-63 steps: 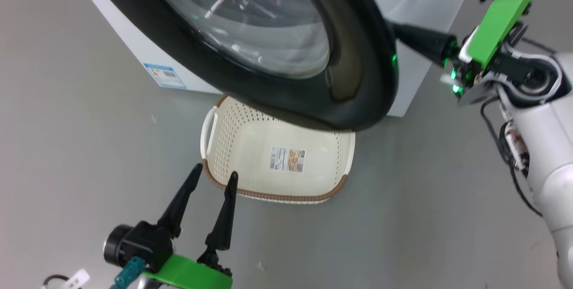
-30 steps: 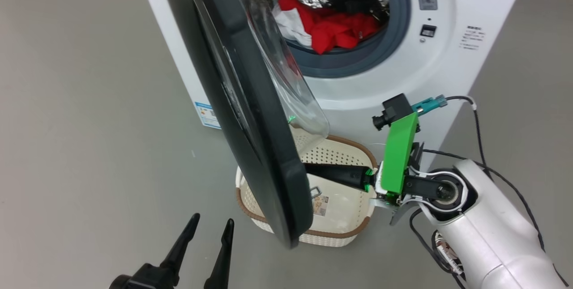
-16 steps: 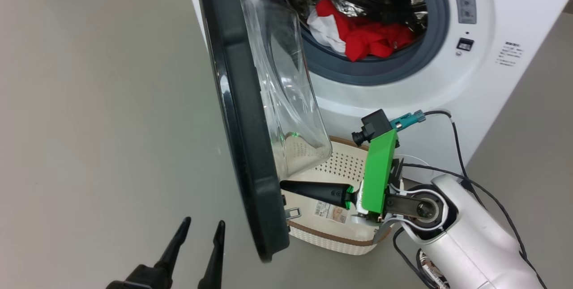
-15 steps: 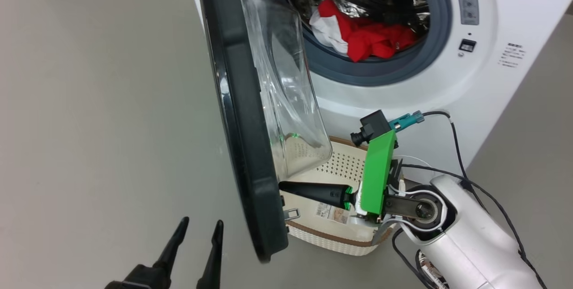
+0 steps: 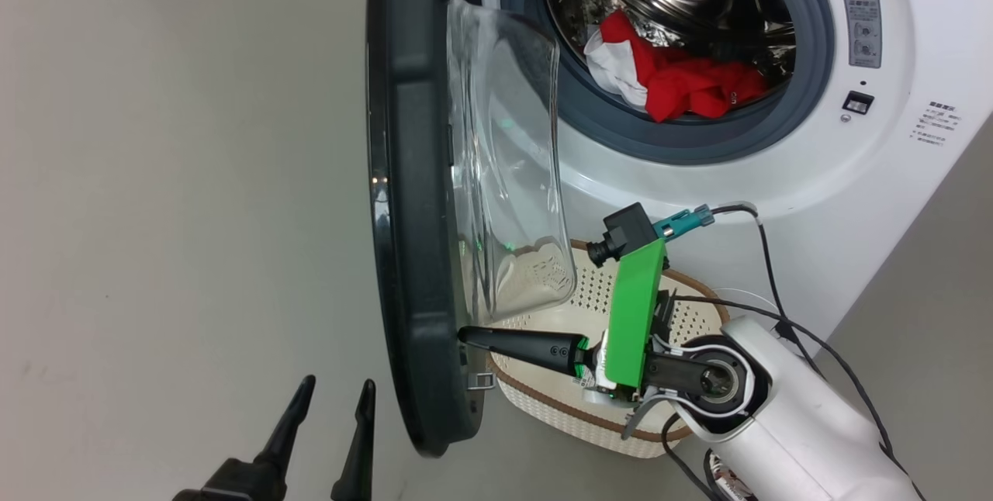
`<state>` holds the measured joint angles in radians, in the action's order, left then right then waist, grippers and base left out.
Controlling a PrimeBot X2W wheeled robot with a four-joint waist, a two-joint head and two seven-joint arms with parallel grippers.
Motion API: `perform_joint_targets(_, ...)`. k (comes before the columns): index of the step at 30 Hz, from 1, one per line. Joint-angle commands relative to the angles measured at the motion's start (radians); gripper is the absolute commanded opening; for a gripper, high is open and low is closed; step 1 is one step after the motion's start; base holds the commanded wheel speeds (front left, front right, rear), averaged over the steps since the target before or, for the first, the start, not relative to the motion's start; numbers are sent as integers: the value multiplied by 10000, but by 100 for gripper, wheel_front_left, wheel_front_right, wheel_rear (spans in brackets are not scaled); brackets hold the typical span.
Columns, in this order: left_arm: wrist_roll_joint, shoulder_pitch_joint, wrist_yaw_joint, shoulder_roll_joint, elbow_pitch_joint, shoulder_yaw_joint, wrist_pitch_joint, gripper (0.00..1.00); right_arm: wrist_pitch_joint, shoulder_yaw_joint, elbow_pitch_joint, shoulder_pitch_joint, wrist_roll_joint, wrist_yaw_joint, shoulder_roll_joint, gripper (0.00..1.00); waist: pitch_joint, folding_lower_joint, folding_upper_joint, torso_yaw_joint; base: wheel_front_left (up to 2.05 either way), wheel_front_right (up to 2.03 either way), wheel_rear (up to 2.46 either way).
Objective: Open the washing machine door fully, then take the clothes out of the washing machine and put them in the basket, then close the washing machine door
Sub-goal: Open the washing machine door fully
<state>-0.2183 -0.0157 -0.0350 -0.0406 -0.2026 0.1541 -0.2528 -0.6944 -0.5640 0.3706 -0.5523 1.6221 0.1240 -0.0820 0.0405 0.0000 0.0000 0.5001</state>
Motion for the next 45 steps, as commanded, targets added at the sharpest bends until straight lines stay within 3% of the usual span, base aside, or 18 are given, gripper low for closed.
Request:
perform_joint_targets(1, 17, -53, 23, -97, 206, -377, -90, 100, 113, -163, -369, -61, 113, 67, 315, 0, -9, 0, 0, 48, 0, 0, 0)
perform_joint_targets(9, 48, -45, 13, -97, 186, -491, -90, 100, 575, -400, -302, -107, 186, 67, 316, 0, -77, 0, 0, 73, 0, 0, 0)
perform_joint_targets(10, 47, -43, 18, -97, 186, -506, -90, 100, 635, -400, -268, -96, 129, 67, 316, 5, -85, 0, 0, 55, 0, 0, 0)
perform_joint_targets(14, 27, -28, 26, -97, 190, -562, -90, 100, 815, -298, -152, 14, -45, 67, 316, 45, -140, 0, 0, -43, 0, 0, 0)
perform_joint_targets(15, 22, -23, 26, -97, 191, -580, -90, 100, 846, -267, -140, 49, -92, 67, 306, 50, -149, 0, 0, -74, 0, 0, 0)
perform_joint_targets(16, 18, -21, 26, -97, 191, -598, -90, 100, 898, -231, -124, 86, -151, 67, 279, 79, -155, 0, 0, -105, 0, 0, 0)
perform_joint_targets(17, 14, -19, 25, -97, 191, -617, -90, 100, 964, -195, -103, 128, -216, 67, 246, 100, -165, 0, 0, -137, 0, 0, 0)
perform_joint_targets(45, -40, 49, -19, -97, 215, -1289, -90, 100, 4789, -130, 551, 2453, -1715, 67, -1419, 100, -315, 0, 0, -1007, 0, 0, 0)
